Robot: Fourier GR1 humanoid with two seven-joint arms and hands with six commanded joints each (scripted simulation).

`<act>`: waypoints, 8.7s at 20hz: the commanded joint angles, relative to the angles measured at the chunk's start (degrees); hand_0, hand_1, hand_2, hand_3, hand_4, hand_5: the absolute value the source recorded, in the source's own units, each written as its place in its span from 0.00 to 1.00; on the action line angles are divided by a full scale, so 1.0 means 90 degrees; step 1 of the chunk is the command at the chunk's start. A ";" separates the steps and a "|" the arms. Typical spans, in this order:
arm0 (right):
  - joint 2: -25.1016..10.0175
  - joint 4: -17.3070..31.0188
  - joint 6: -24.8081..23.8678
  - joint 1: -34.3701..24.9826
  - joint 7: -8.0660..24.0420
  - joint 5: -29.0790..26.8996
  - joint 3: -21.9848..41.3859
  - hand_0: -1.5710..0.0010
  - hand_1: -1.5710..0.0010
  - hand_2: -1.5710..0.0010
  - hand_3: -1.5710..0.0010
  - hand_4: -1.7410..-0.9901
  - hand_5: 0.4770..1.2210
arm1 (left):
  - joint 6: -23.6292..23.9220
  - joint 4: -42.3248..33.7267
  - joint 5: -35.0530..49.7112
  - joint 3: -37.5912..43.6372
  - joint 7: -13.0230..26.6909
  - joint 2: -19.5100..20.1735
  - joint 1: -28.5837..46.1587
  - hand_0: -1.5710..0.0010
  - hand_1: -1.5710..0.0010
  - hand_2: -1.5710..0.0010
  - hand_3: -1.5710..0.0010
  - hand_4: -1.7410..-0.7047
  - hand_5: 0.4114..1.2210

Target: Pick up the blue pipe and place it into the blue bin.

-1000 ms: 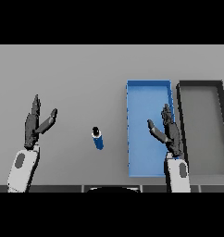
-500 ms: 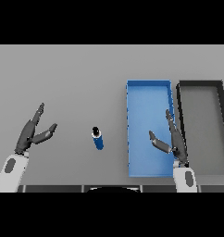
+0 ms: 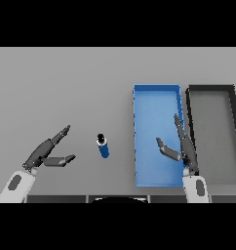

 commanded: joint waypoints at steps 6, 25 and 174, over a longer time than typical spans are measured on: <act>0.0030 -0.0033 0.0014 0.0042 0.0090 -0.0054 -0.0019 1.00 1.00 1.00 1.00 0.72 0.18 | 0.0050 -0.0156 -0.0585 -0.0744 0.0544 -0.0525 -0.0193 1.00 1.00 1.00 1.00 0.58 0.05; -0.0010 -0.0070 -0.0039 0.0220 -0.0060 0.0022 -0.0063 1.00 1.00 1.00 1.00 0.71 0.23 | 0.0483 0.1817 -0.1399 -0.1388 0.0240 -0.2650 -0.1374 1.00 1.00 1.00 1.00 0.61 0.06; -0.3110 0.0630 -0.1778 -0.3336 0.4470 -0.4797 0.1188 0.00 0.00 0.00 0.35 0.00 1.00 | -0.1623 -0.0141 -0.2868 -0.0093 0.1559 -0.4410 -0.0975 1.00 1.00 1.00 1.00 0.83 0.01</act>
